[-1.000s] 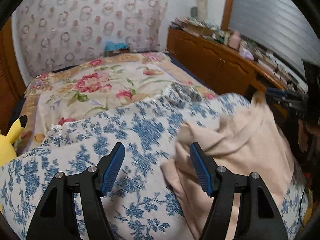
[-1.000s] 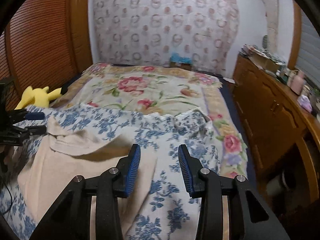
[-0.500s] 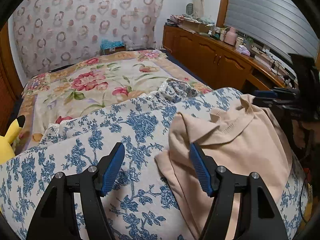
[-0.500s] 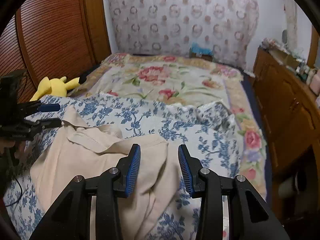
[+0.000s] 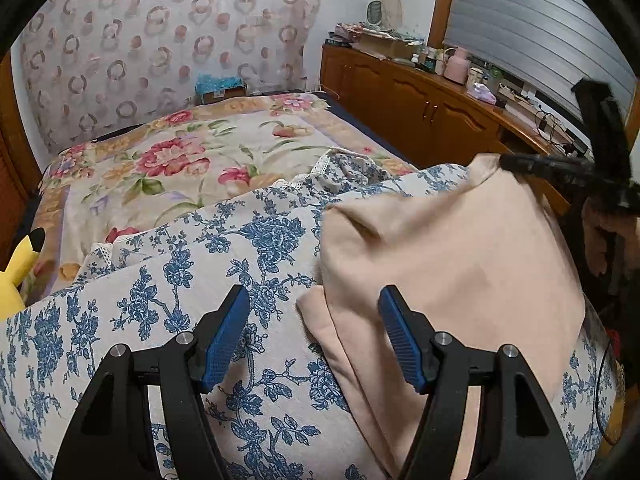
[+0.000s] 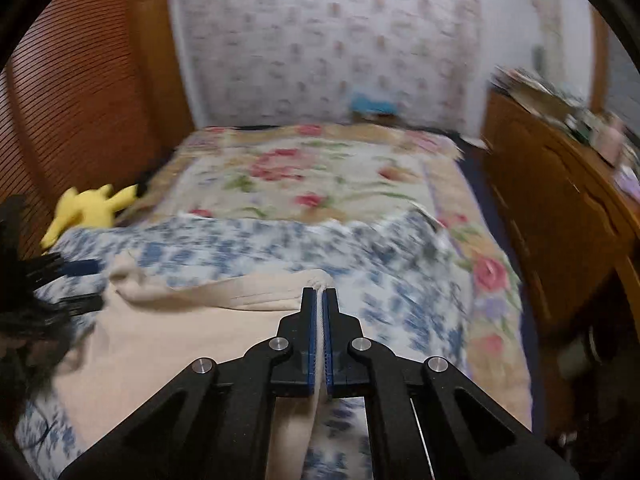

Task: Fold small clothes

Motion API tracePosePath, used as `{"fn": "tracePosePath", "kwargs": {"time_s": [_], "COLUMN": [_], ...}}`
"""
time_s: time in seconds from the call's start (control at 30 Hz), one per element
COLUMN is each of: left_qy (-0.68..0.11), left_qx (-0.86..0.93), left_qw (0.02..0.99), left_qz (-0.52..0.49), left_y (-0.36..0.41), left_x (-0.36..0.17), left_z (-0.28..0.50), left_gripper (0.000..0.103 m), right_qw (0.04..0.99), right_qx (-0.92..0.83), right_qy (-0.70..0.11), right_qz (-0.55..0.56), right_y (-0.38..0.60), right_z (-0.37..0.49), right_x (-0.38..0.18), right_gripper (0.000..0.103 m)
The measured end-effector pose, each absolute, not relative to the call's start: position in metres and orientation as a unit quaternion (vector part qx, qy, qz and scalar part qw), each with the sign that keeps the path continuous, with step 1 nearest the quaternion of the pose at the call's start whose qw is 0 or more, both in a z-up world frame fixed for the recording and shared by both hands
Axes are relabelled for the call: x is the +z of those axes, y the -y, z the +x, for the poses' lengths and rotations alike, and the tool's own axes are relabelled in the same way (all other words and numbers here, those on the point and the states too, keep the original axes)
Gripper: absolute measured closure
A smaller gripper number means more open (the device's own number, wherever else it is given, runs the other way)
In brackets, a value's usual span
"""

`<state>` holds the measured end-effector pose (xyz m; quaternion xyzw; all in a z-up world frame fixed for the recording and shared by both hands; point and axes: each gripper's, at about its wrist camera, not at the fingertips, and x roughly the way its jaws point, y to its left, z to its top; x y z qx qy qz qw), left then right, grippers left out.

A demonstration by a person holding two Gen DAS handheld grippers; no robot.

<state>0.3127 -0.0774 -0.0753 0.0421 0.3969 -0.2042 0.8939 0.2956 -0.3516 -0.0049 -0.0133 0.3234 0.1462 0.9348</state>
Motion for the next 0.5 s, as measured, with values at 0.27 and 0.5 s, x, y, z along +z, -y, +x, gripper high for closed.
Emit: {"fn": "tracePosePath", "kwargs": {"time_s": [0.27,0.5], "left_qy": [-0.404,-0.421], "left_qx": [-0.208,-0.214], "left_qw": [0.89,0.881], "left_qz": [0.038,0.031], "left_y": [0.08,0.083], "left_x": [-0.08,-0.087], "left_z": [0.311,0.311], "left_gripper": [0.035,0.035], "right_qw": [0.931,0.922], "right_qx": [0.135,0.145], "right_qy": [-0.337,-0.359], "right_qz": [-0.031,-0.019], "right_y": [0.35,0.343], "right_z": [0.283,0.271], "right_x": [-0.005,-0.013], "right_gripper": [0.081,0.038]}}
